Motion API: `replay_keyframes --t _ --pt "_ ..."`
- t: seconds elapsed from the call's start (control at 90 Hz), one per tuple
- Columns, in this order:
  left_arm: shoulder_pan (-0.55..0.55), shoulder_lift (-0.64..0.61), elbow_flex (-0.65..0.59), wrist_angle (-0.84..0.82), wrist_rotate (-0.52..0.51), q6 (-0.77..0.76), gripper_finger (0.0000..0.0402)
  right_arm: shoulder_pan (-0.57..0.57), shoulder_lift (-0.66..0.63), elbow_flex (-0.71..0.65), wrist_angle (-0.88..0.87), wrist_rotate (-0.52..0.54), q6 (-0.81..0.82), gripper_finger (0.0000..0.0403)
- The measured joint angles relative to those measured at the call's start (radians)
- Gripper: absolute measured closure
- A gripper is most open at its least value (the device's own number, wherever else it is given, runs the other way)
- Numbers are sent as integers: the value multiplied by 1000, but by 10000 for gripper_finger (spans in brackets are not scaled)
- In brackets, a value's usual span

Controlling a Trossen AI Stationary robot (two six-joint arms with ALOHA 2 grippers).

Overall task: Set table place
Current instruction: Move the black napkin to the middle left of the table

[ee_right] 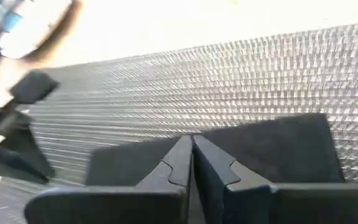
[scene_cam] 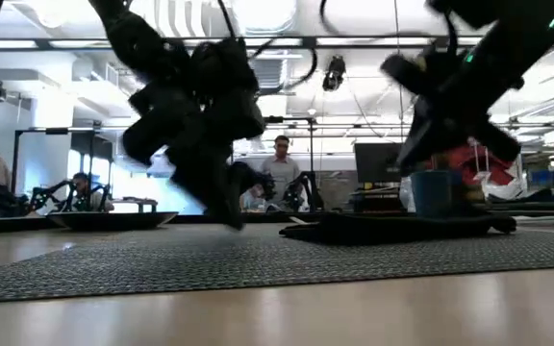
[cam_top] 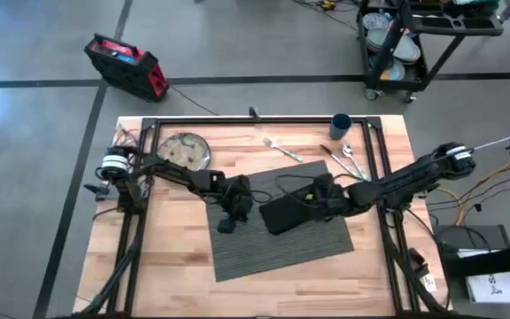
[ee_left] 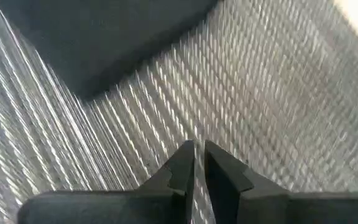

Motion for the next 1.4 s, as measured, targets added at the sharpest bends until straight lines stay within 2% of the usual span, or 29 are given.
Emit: replay_keyframes --t 0.133,0.256,0.389,0.489,0.667,0.789,0.956,1.033,1.1,1.244,1.333,1.4 --pt "0 -7 98 5 2 63 380 29 -99 0 -125 2 28 403" --pt "18 50 206 -8 18 107 380 47 -144 -2 -278 2 110 403" --pt "79 179 369 -150 145 117 380 51 -166 -9 -368 -21 171 403" --pt "116 279 496 -270 219 142 380 51 -168 -15 -364 -57 166 403" --pt "172 406 709 -392 334 184 374 61 -171 -31 -370 -96 162 403" --pt "205 461 834 -447 386 189 348 67 -191 -42 -366 -94 140 403" --pt "235 503 943 -461 395 180 288 66 -250 -74 -361 -93 118 393" --pt "246 516 974 -516 398 163 259 66 -272 -83 -358 -110 119 378" --pt "251 518 981 -627 402 163 242 66 -282 -98 -362 -127 123 367" --pt "224 488 906 -884 400 248 241 66 -278 -118 -326 -96 149 351" --pt "189 450 811 -905 364 276 252 60 -270 -134 -234 -86 108 336" --pt "163 415 723 -838 305 261 262 54 -268 -158 -174 -98 90 321"
